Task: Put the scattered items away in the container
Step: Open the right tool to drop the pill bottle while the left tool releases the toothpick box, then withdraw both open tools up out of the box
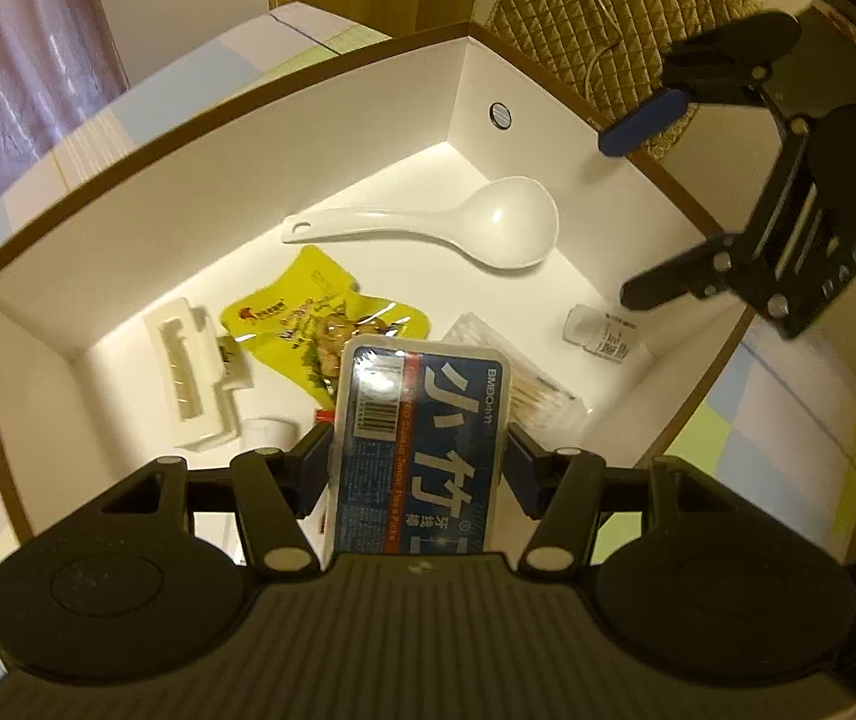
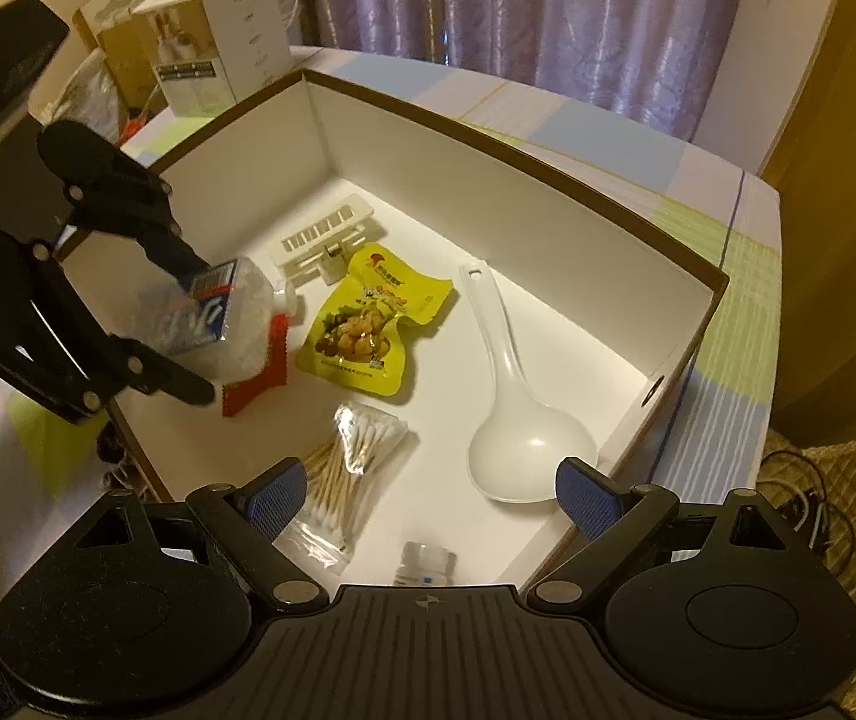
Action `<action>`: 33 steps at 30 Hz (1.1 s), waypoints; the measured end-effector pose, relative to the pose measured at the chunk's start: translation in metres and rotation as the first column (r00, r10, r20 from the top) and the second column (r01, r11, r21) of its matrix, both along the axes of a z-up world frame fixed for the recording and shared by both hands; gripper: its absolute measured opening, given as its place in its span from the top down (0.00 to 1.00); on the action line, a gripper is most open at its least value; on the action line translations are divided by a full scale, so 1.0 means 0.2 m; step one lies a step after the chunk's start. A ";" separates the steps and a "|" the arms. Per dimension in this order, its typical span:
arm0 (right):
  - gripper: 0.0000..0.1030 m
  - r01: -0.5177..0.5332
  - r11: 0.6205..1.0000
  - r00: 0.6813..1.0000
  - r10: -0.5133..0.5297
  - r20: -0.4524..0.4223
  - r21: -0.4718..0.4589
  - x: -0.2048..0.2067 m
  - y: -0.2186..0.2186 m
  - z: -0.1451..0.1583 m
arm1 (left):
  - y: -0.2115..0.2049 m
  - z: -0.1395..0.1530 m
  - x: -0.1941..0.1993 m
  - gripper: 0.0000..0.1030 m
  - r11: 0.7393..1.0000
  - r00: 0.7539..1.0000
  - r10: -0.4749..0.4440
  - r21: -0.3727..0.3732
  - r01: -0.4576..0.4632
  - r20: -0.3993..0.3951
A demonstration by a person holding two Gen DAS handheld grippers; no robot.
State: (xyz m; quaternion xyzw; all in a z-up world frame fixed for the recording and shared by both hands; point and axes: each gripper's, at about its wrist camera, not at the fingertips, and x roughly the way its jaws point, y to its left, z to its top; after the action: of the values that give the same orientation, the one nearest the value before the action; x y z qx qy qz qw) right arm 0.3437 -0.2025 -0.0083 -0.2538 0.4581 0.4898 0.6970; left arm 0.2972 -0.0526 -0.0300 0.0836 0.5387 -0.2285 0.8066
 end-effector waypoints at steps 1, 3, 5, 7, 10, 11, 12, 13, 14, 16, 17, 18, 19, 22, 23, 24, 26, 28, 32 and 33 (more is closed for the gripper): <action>0.08 0.001 1.000 1.000 -0.001 -0.002 0.001 0.00 0.00 0.00 | 0.00 0.00 0.00 0.47 1.000 1.000 0.007 -0.013 -0.007 -0.006; 0.08 -0.003 1.000 1.000 0.003 -0.002 -0.003 -0.02 0.00 0.00 | -0.01 0.00 0.01 0.45 0.999 1.000 0.019 -0.030 -0.019 -0.013; 0.08 -0.007 1.000 1.000 0.007 -0.001 -0.007 -0.03 -0.01 0.00 | -0.02 0.00 0.02 0.44 0.999 1.000 0.025 -0.021 -0.025 -0.015; 0.08 -0.009 1.000 1.000 0.009 -0.005 -0.012 -0.04 -0.01 0.00 | -0.02 0.00 0.02 0.43 0.999 0.999 0.032 -0.015 -0.032 -0.018; 0.08 -0.018 1.000 1.000 0.017 -0.022 -0.015 -0.05 0.00 0.01 | 0.00 0.01 0.01 0.42 0.999 0.999 0.045 -0.014 -0.045 -0.018; 0.08 -0.018 1.000 1.000 0.018 -0.023 -0.020 -0.06 0.00 0.00 | 0.00 0.01 0.00 0.39 0.999 0.999 0.052 -0.009 -0.052 -0.016; 0.08 -0.019 0.999 1.000 0.019 -0.025 -0.026 -0.06 0.00 0.00 | 0.01 0.02 0.00 0.38 0.998 0.998 0.060 -0.003 -0.060 -0.014; 0.08 -0.022 0.999 0.999 0.021 -0.030 -0.032 -0.07 0.01 0.00 | 0.02 0.02 -0.01 0.37 0.998 0.998 0.068 0.002 -0.068 -0.013; 0.08 -0.024 0.999 0.999 0.023 -0.036 -0.038 -0.08 0.01 0.00 | 0.02 0.03 -0.01 0.36 0.997 0.997 0.074 0.006 -0.074 -0.012; 0.08 -0.025 0.999 0.999 0.023 -0.040 -0.044 -0.09 0.02 -0.01 | 0.04 0.04 -0.02 0.34 0.996 0.996 0.090 0.019 -0.090 -0.009; 0.08 -0.025 0.998 0.999 0.023 -0.045 -0.049 -0.10 0.02 -0.01 | 0.05 0.04 -0.03 0.31 0.995 0.995 0.098 0.027 -0.098 -0.006; 0.08 -0.024 0.998 0.999 0.022 -0.050 -0.054 -0.10 0.03 -0.01 | 0.05 0.05 -0.04 0.30 0.994 0.995 0.104 0.035 -0.104 -0.002; 0.08 -0.022 0.998 0.998 0.019 -0.054 -0.058 -0.11 0.03 -0.01 | 0.05 0.05 -0.04 0.29 0.993 0.994 0.109 0.045 -0.109 0.002; 0.08 -0.008 0.998 0.998 0.004 -0.064 -0.069 -0.12 0.03 -0.02 | 0.06 0.07 -0.07 0.19 0.989 0.992 0.126 0.078 -0.127 0.020; 0.08 -0.003 0.998 0.998 -0.001 -0.065 -0.070 -0.12 0.03 -0.02 | 0.06 0.08 -0.08 0.17 0.987 0.991 0.131 0.090 -0.133 0.030; 0.07 0.004 0.997 0.998 -0.009 -0.065 -0.071 -0.12 0.03 -0.02 | 0.06 0.09 -0.09 0.15 0.985 0.990 0.135 0.101 -0.138 0.039; 0.08 0.026 0.997 0.997 -0.031 -0.068 -0.072 -0.12 0.03 -0.02 | 0.07 0.11 -0.10 0.13 0.982 0.988 0.144 0.117 -0.149 0.052; 0.07 0.054 0.996 0.996 -0.059 -0.067 -0.071 -0.12 0.03 -0.01 | 0.07 0.12 -0.11 0.11 0.976 0.985 0.156 0.141 -0.165 0.069; 0.05 0.123 0.990 0.990 -0.127 -0.063 -0.064 -0.14 0.01 -0.01 | 0.07 0.15 -0.15 0.06 0.966 0.978 0.180 0.170 -0.195 0.102; 0.00 0.139 0.988 0.988 -0.142 -0.057 -0.060 -0.14 0.01 -0.01 | 0.07 0.16 -0.16 0.06 0.963 0.976 0.185 0.176 -0.202 0.113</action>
State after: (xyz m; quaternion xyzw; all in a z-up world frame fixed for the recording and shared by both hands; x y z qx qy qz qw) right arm 0.3148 -0.2001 -0.0095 -0.2251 0.5095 0.4340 0.7081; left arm 0.2654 -0.0390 0.0025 0.1166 0.5244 -0.0927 0.8384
